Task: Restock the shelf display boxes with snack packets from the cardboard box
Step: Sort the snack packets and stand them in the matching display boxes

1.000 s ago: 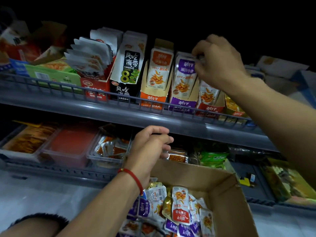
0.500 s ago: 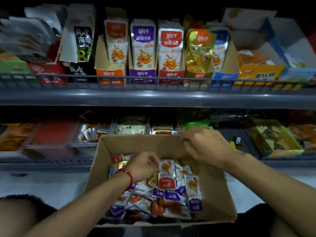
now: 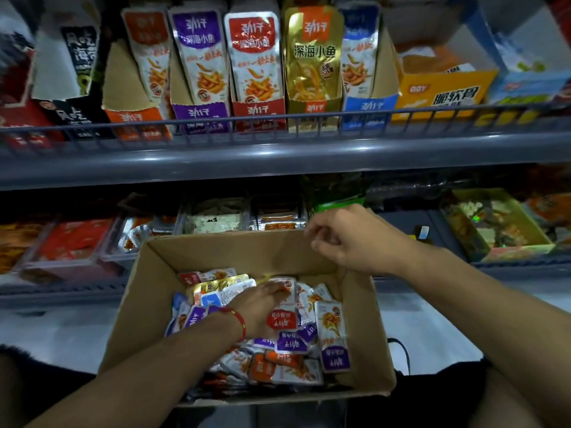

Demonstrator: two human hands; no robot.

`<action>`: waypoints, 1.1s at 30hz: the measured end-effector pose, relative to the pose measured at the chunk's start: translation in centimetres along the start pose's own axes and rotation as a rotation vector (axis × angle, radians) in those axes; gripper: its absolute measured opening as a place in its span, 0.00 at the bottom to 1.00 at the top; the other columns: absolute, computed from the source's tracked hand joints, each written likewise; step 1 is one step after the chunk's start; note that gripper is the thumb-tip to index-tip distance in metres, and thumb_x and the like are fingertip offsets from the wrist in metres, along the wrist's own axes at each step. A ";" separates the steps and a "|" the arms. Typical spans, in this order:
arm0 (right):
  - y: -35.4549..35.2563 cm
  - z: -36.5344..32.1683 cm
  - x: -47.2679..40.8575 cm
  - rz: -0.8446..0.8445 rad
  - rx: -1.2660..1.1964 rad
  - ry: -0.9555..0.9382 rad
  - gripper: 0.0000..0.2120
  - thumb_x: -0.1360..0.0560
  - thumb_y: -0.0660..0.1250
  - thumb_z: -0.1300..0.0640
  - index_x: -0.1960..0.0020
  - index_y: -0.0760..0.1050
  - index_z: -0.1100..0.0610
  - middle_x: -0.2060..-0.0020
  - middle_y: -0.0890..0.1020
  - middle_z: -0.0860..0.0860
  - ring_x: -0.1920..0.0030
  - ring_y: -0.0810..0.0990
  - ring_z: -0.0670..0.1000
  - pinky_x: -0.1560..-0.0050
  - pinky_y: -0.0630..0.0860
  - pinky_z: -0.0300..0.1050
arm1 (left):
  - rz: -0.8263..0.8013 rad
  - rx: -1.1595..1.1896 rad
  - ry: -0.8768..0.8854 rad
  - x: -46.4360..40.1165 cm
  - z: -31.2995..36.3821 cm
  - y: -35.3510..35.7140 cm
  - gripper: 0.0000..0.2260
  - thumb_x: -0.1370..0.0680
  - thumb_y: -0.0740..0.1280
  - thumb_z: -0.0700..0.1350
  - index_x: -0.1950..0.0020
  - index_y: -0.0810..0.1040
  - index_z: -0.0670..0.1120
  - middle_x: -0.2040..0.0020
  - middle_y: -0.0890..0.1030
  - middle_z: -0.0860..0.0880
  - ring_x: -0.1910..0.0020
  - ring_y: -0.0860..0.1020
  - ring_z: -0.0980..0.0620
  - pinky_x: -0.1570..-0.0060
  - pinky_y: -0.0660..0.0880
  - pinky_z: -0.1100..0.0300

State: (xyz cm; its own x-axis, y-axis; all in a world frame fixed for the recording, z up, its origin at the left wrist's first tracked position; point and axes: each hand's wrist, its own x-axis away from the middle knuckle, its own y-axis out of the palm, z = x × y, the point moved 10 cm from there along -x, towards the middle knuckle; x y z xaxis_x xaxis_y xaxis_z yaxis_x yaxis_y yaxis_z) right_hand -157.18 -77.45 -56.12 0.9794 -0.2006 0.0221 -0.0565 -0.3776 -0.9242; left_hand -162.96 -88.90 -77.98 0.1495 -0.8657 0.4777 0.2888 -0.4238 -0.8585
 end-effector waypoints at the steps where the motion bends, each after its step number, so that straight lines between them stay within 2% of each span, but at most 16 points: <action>1: -0.1 0.0 0.0 0.002 -0.007 0.001 0.11 0.20 0.67 0.53 0.38 0.79 0.48 0.53 0.83 0.42 0.61 0.78 0.38 0.55 0.82 0.44 | 0.005 0.037 0.003 0.1 -0.1 0.0 0.39 0.28 0.74 0.57 0.21 0.63 0.48 0.21 0.62 0.47 0.23 0.62 0.46 0.26 0.64 0.55; 3: -0.1 0.1 0.0 0.001 -0.022 0.001 0.11 0.20 0.67 0.52 0.38 0.79 0.48 0.53 0.83 0.43 0.59 0.79 0.39 0.54 0.82 0.45 | 0.031 0.122 0.044 0.5 0.2 -0.7 0.26 0.27 0.72 0.54 0.29 0.74 0.51 0.31 0.75 0.49 0.33 0.74 0.47 0.38 0.73 0.60; 4: -0.1 0.2 0.0 -0.005 -0.026 0.003 0.10 0.19 0.67 0.52 0.38 0.79 0.48 0.52 0.83 0.43 0.58 0.79 0.39 0.53 0.82 0.45 | 0.058 0.147 0.055 1.1 0.2 -1.4 0.21 0.26 0.70 0.52 0.33 0.77 0.52 0.37 0.78 0.50 0.39 0.77 0.49 0.45 0.73 0.63; 7: 0.1 0.2 -0.1 -0.024 -0.045 0.007 0.09 0.20 0.68 0.53 0.40 0.80 0.48 0.52 0.83 0.42 0.54 0.81 0.40 0.50 0.82 0.44 | 0.207 0.296 0.030 3.3 0.1 -5.0 0.14 0.22 0.67 0.47 0.36 0.79 0.53 0.46 0.83 0.53 0.52 0.79 0.59 0.55 0.73 0.66; 10: 0.4 0.0 -0.1 -0.044 -0.096 0.021 0.08 0.19 0.68 0.53 0.41 0.81 0.48 0.52 0.83 0.41 0.53 0.80 0.38 0.52 0.78 0.32 | 0.360 0.714 -0.088 5.8 -1.9 -8.9 0.06 0.19 0.67 0.46 0.42 0.80 0.52 0.55 0.84 0.48 0.65 0.79 0.60 0.65 0.79 0.59; 12: 0.6 -0.5 -0.1 -0.060 -0.160 0.031 0.09 0.20 0.69 0.51 0.40 0.81 0.47 0.51 0.82 0.40 0.52 0.79 0.36 0.54 0.74 0.27 | 0.415 0.969 -0.107 7.4 -3.0 -11.3 0.06 0.20 0.69 0.44 0.43 0.81 0.46 0.53 0.85 0.43 0.63 0.82 0.54 0.58 0.81 0.51; 13: 0.8 -0.8 -0.1 -0.069 -0.205 0.032 0.10 0.20 0.69 0.49 0.39 0.80 0.46 0.50 0.82 0.40 0.51 0.79 0.36 0.54 0.75 0.28 | 0.407 1.062 -0.099 8.1 -3.2 -12.2 0.08 0.20 0.69 0.42 0.42 0.80 0.44 0.51 0.85 0.42 0.62 0.83 0.51 0.56 0.82 0.50; 16: 0.7 -2.2 -0.4 -0.045 -0.329 0.032 0.17 0.22 0.71 0.46 0.34 0.76 0.46 0.50 0.82 0.41 0.51 0.81 0.40 0.50 0.80 0.37 | 0.361 1.201 -0.008 10.1 -2.2 -15.0 0.09 0.21 0.70 0.39 0.41 0.80 0.40 0.50 0.85 0.40 0.57 0.84 0.46 0.61 0.82 0.58; 19: 0.6 -3.6 -0.7 0.005 -0.432 0.039 0.19 0.23 0.72 0.48 0.33 0.75 0.47 0.51 0.83 0.42 0.53 0.83 0.42 0.52 0.82 0.41 | 0.387 1.229 0.024 11.5 -1.5 -16.7 0.09 0.23 0.72 0.40 0.44 0.79 0.40 0.55 0.85 0.39 0.64 0.81 0.48 0.69 0.77 0.63; 22: 0.5 -4.4 -0.9 0.060 -0.607 0.082 0.15 0.23 0.74 0.55 0.37 0.78 0.51 0.53 0.85 0.44 0.54 0.85 0.42 0.55 0.82 0.41 | 0.499 1.353 -0.022 12.0 -2.2 -17.1 0.08 0.23 0.72 0.40 0.49 0.75 0.40 0.63 0.84 0.43 0.72 0.79 0.54 0.74 0.74 0.63; 23: 0.2 -4.5 -0.9 0.108 -0.660 0.111 0.13 0.23 0.74 0.57 0.40 0.79 0.52 0.54 0.86 0.46 0.57 0.85 0.44 0.59 0.82 0.41 | 0.573 1.354 -0.067 12.4 -2.7 -17.2 0.10 0.24 0.73 0.42 0.48 0.74 0.42 0.59 0.85 0.44 0.70 0.80 0.55 0.72 0.76 0.62; 25: -0.8 -4.1 -0.5 0.252 -0.717 0.178 0.14 0.24 0.74 0.59 0.39 0.78 0.51 0.57 0.86 0.49 0.64 0.85 0.47 0.64 0.82 0.45 | 0.752 1.111 -0.158 14.1 -3.2 -18.2 0.16 0.26 0.75 0.52 0.43 0.74 0.51 0.48 0.82 0.51 0.58 0.81 0.58 0.61 0.81 0.58; 28: -2.2 -3.8 0.3 0.433 -0.710 0.233 0.16 0.23 0.71 0.62 0.38 0.77 0.47 0.63 0.86 0.51 0.68 0.84 0.51 0.66 0.81 0.45 | 0.689 0.721 -0.109 15.2 0.0 -18.7 0.29 0.29 0.73 0.62 0.31 0.69 0.59 0.37 0.71 0.60 0.41 0.73 0.61 0.43 0.76 0.60; 29: -2.4 -3.9 0.4 0.460 -0.738 0.243 0.14 0.22 0.70 0.63 0.41 0.79 0.48 0.64 0.86 0.53 0.68 0.84 0.52 0.66 0.81 0.45 | 0.665 0.670 -0.082 15.2 0.9 -18.5 0.31 0.28 0.74 0.60 0.28 0.66 0.59 0.35 0.68 0.60 0.39 0.71 0.61 0.39 0.74 0.61; 31: -2.2 -4.2 0.5 0.465 -0.872 0.269 0.07 0.20 0.68 0.62 0.45 0.81 0.53 0.64 0.85 0.56 0.67 0.83 0.53 0.63 0.81 0.47 | 0.719 0.612 -0.075 15.3 1.2 -18.8 0.28 0.25 0.73 0.48 0.27 0.67 0.58 0.35 0.69 0.59 0.38 0.70 0.60 0.37 0.72 0.64; 33: -2.5 -4.6 0.3 0.418 -0.949 0.268 0.06 0.19 0.67 0.58 0.45 0.81 0.57 0.62 0.85 0.55 0.64 0.83 0.53 0.61 0.80 0.46 | 0.797 0.674 -0.116 16.1 -0.1 -19.5 0.18 0.20 0.68 0.44 0.32 0.73 0.56 0.40 0.74 0.58 0.44 0.74 0.62 0.47 0.74 0.68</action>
State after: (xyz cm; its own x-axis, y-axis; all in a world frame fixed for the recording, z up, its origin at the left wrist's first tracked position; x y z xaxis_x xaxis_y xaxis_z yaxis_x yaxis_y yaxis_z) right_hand -157.65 -80.75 -52.02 0.7796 -0.6251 -0.0383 -0.6183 -0.7585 -0.2060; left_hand -166.25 -94.64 -53.59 0.6072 -0.7830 -0.1350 0.5283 0.5247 -0.6675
